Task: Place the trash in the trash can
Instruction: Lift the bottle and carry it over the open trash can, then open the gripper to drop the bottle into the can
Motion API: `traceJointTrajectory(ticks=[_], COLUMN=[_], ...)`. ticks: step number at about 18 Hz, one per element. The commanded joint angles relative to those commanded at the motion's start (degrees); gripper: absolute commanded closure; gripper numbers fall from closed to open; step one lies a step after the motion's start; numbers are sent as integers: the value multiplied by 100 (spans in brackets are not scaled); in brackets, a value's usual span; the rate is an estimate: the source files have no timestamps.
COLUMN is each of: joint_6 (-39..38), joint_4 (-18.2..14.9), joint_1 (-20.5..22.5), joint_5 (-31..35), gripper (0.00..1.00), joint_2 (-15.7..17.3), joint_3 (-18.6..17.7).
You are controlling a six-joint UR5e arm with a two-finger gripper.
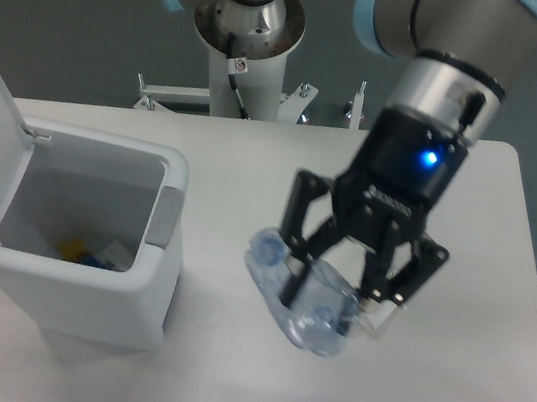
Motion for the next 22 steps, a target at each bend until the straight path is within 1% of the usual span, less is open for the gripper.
traceJointTrajectory(ticks=[2,4,7,8,10,12,14,17,18,19,20,21,22], joint_6=[44,44,18,-8,-9,26,18,53,53,79,201,324,343], joint_4=[9,157,246,359,378,395,588,650,659,659,659,659,659], joint_1=[-203,-422,-713,-801,-959,-1047,-1144,-1250,-1258,-1267,-1276,-1285,-1302], joint_5=[0,-9,-9,-9,-9,17,53,70,70,79,114,158,167], gripper=[51,51,51,51,51,49,48,46,45,41,34,30,21], joint_2=[150,159,159,159,142,159,159,168,177,186,212,238,291], joint_3=[-141,-142,-247,-282,-361,-554,-686,-905,-932,-994,-1046,-1134,-1231])
